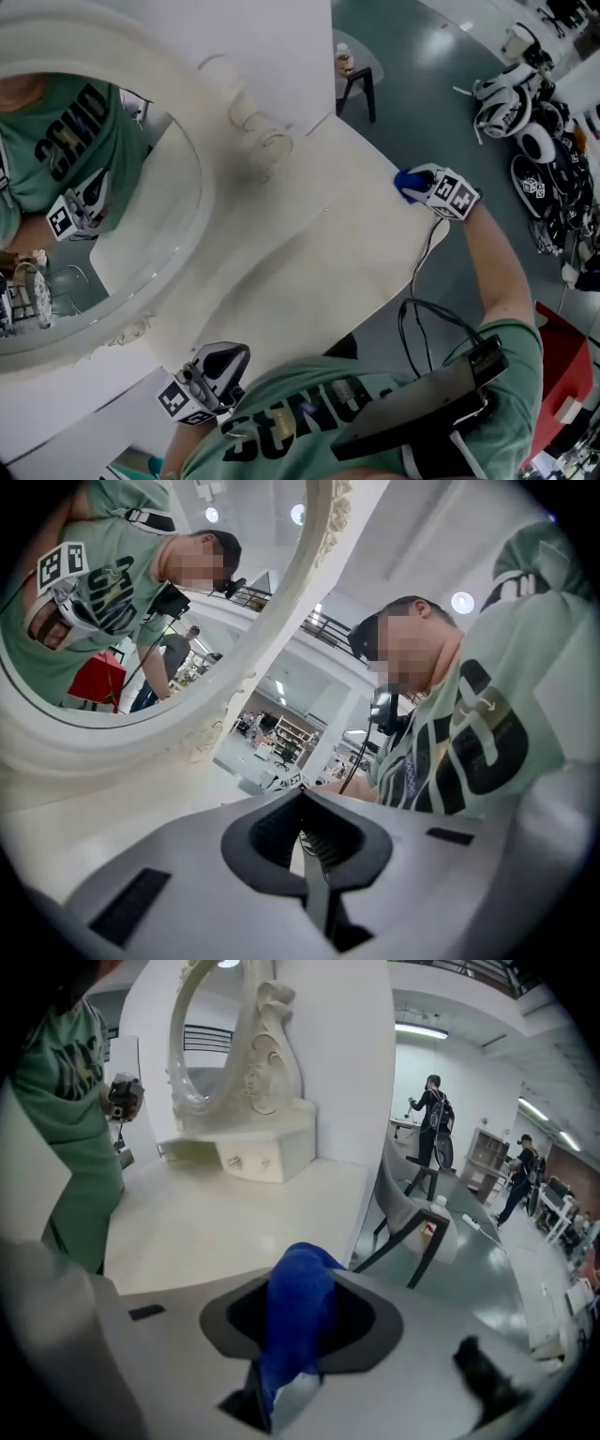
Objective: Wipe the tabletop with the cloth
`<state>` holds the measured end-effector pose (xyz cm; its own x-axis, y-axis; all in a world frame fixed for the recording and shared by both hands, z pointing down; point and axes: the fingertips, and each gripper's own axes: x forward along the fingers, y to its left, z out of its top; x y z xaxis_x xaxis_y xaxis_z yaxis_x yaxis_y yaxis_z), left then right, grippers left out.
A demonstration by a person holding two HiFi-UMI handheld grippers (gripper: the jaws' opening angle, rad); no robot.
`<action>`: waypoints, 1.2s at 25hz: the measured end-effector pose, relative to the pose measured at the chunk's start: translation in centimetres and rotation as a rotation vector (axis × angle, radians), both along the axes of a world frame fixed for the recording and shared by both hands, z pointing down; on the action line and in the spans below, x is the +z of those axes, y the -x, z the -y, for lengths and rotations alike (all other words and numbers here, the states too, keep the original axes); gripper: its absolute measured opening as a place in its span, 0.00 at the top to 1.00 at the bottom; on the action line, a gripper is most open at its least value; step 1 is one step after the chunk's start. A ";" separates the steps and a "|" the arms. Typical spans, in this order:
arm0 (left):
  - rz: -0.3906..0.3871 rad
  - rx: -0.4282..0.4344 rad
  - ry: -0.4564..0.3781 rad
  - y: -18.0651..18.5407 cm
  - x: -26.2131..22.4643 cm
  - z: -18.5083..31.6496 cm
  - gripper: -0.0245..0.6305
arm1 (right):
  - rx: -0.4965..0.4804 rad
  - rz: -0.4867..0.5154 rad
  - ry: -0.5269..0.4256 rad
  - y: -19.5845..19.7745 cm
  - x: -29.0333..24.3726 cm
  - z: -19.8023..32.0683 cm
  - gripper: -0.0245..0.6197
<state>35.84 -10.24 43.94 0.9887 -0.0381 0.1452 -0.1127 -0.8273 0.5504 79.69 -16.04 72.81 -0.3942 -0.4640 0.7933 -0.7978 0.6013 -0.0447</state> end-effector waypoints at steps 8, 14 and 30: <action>-0.068 0.085 -0.005 3.8 -0.2 -4.0 0.95 | 0.121 -0.160 0.321 -3.3 4.1 -26.8 0.77; -0.130 0.126 -0.072 11.7 -2.3 -7.8 0.95 | 0.445 -0.092 0.178 2.8 0.0 -31.0 0.77; -0.195 -0.066 -0.346 45.1 -15.4 -15.3 0.95 | 0.465 0.516 -0.376 61.3 -31.4 -26.8 0.76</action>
